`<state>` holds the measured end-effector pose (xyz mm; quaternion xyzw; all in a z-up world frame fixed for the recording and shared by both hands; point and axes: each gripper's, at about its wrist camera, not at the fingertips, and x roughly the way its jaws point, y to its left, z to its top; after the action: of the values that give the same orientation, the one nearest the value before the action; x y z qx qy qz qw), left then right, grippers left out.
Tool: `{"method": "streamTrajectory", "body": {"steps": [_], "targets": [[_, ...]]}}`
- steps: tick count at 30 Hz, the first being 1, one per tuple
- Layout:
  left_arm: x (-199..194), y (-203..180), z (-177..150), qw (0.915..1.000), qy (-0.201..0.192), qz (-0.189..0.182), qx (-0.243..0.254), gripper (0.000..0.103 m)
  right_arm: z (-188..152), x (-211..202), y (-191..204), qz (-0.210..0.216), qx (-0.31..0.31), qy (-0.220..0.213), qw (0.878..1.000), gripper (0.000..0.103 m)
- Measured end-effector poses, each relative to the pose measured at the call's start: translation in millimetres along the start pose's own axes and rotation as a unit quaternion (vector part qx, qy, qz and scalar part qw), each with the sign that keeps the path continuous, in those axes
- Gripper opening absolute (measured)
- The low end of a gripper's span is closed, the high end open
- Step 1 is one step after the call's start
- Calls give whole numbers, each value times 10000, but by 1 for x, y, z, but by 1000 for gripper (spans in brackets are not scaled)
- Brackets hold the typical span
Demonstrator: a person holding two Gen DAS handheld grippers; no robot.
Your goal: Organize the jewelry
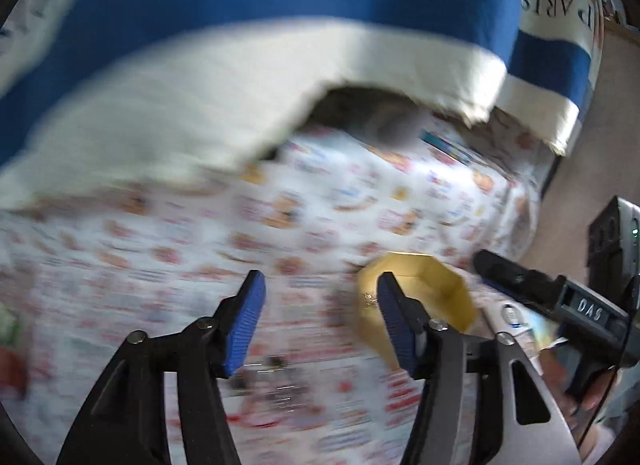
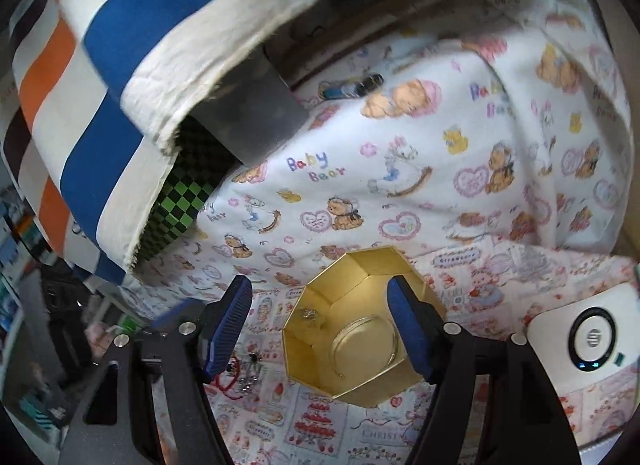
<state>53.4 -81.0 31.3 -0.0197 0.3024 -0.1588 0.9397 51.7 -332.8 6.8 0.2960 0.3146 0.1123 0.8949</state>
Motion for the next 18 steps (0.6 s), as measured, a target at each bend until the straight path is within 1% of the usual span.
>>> {"method": "streamTrajectory", "body": {"steps": [1, 4, 6, 9, 10, 11, 12, 14, 17, 18], "targets": [[-9, 7, 0, 9997, -36, 236, 55, 68, 0, -3, 6, -127, -77, -30, 9999, 74], [-28, 30, -1, 9977, -139, 657, 27, 73, -6, -10, 18, -248, -383, -143, 9989, 77], [-36, 45, -4, 9972, -90, 735, -77, 75, -13, -13, 27, -378, -585, -213, 9973, 80], [-42, 68, -16, 9968, -50, 744, -277, 79, -26, -10, 35, -533, -782, -153, 9954, 86], [-41, 77, -21, 9968, 3, 682, -421, 83, -33, -6, 38, -673, -813, -115, 9943, 86], [-33, 82, -27, 9963, 121, 632, -561, 83, -38, -3, 39, -697, -841, -47, 9940, 86], [-25, 90, -32, 9950, 340, 670, -657, 83, -41, 0, 42, -690, -884, 35, 9937, 86], [-11, 99, -39, 9915, 620, 920, -678, 83, -48, 7, 51, -748, -1067, 139, 9914, 86], [-1, 102, -45, 9872, 597, 1369, -563, 83, -59, 12, 63, -933, -1367, 146, 9861, 86], [2, 103, -47, 9864, 643, 1425, -511, 83, -62, 13, 64, -948, -1391, 179, 9856, 86]]}}
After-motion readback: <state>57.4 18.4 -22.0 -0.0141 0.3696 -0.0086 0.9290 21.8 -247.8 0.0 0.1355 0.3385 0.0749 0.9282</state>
